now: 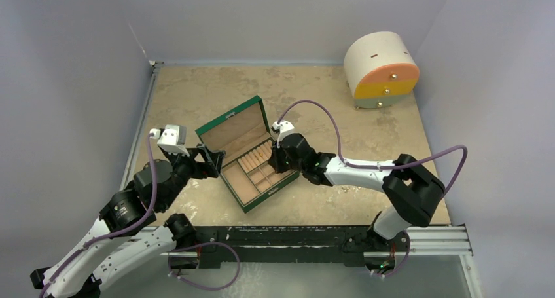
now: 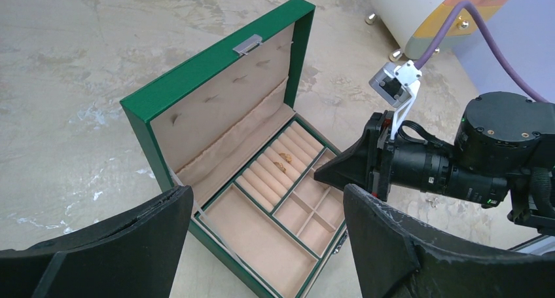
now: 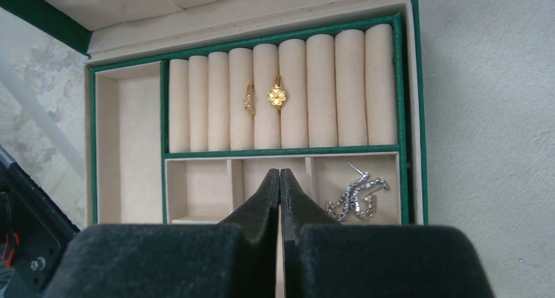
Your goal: Organize the mixed jewelry
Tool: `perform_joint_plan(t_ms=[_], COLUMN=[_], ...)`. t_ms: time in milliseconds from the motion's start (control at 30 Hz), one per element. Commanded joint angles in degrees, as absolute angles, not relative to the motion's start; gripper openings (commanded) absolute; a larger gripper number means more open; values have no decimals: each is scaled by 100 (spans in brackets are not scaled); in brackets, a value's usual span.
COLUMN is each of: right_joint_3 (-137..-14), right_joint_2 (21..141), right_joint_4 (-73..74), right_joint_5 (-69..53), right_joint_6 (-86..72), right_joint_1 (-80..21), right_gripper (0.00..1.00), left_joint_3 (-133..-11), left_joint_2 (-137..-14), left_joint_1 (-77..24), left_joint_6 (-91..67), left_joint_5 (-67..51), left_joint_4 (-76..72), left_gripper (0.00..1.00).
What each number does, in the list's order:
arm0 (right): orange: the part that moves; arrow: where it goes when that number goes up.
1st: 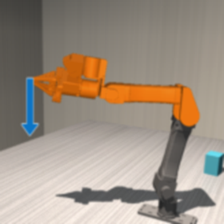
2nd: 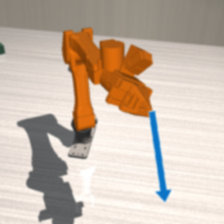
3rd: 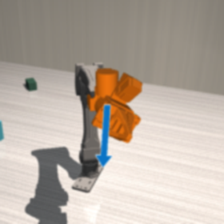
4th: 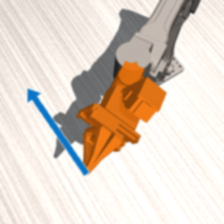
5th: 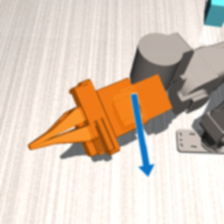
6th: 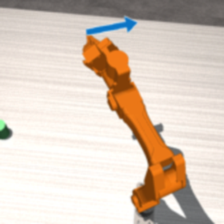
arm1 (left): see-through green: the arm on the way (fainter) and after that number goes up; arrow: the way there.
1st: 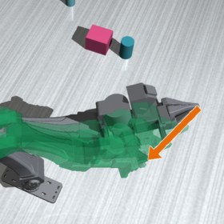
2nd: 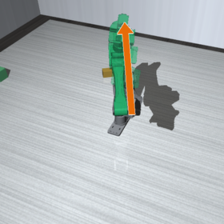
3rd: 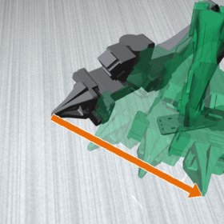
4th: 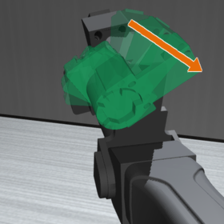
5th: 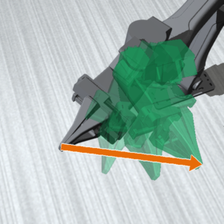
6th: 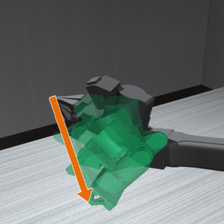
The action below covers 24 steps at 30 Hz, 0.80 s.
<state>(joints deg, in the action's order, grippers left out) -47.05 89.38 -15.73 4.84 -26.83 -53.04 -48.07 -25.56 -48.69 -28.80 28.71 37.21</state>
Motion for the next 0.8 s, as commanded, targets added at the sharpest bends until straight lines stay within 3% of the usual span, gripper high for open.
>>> perform_joint_plan(t_ms=[0,533,767], right_joint_3=[-4989,-5065,-4810], right_joint_2=[9007,9001,8248], right_joint_4=[-1887,-1889,-1284], right_joint_5=[860,904,1551], right_joint_6=[-2679,-2765,-3060], right_joint_1=[-5335,-5370,-5379], right_gripper=[0,13,20], left_joint_3=[-4818,-4820,-4816], left_joint_2=[-2505,-2477,-2441], left_joint_1=[-4833,-4831,-4828], left_joint_6=[-2754,-2760,-2763], left_joint_5=[2830,2847,2852], left_joint_4=[3516,3516,3518], left_gripper=[85,85,85])
